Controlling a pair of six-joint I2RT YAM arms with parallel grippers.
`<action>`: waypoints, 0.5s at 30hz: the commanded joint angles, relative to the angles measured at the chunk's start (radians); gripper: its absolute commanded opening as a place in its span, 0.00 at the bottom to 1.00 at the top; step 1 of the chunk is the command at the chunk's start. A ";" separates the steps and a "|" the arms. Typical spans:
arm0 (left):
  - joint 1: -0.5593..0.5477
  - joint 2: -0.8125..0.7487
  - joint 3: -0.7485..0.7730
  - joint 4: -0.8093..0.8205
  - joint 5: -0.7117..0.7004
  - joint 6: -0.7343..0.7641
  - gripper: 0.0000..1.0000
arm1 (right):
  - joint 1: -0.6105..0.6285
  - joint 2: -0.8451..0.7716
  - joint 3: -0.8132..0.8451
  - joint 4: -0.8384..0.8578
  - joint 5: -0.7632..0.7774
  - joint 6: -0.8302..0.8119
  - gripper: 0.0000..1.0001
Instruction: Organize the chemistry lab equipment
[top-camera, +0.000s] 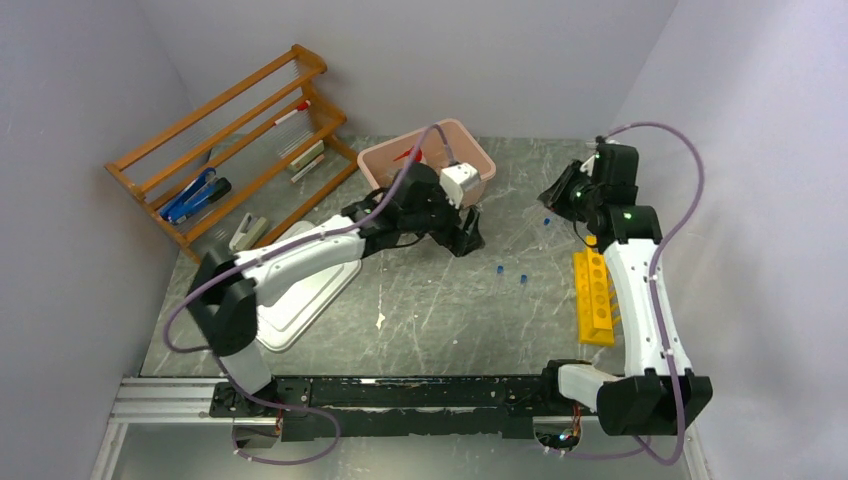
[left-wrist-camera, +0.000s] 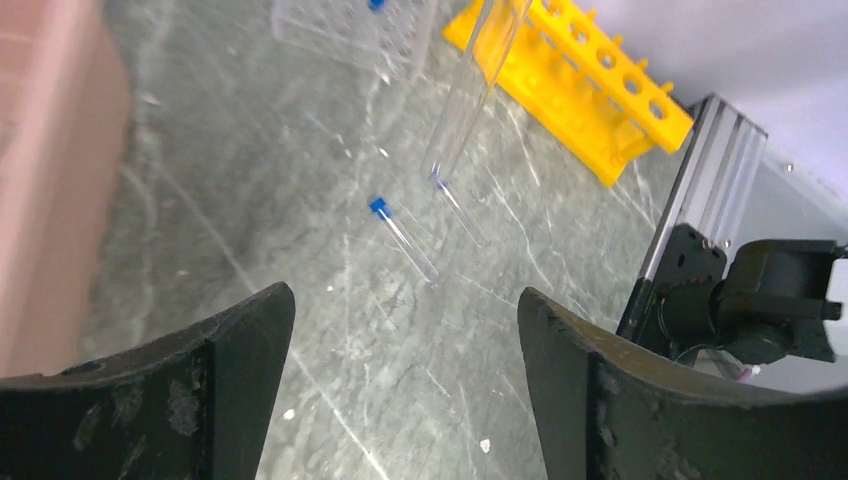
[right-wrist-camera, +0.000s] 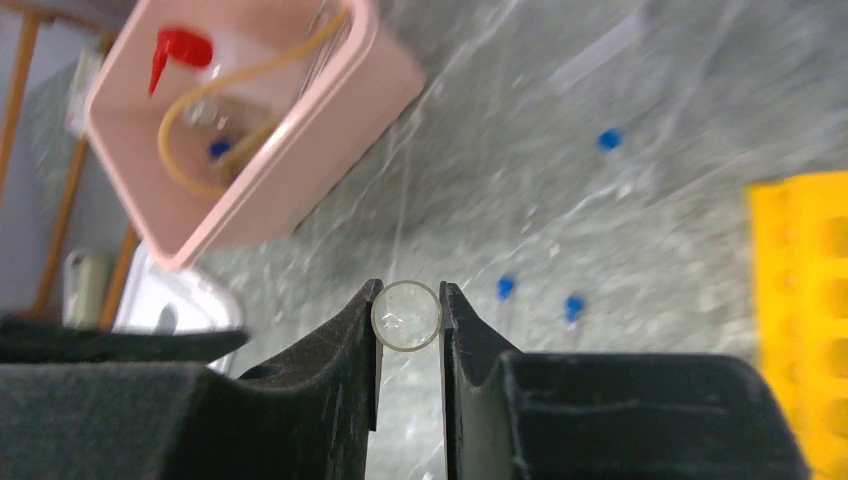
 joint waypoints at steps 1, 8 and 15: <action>0.009 -0.156 -0.052 -0.030 -0.125 0.012 0.85 | 0.000 -0.057 0.093 -0.008 0.343 -0.100 0.13; 0.010 -0.301 -0.145 -0.103 -0.148 0.016 0.82 | -0.001 -0.089 0.116 0.019 0.637 -0.171 0.14; 0.011 -0.435 -0.255 -0.132 -0.191 0.035 0.82 | -0.001 -0.135 0.039 0.068 0.863 -0.188 0.13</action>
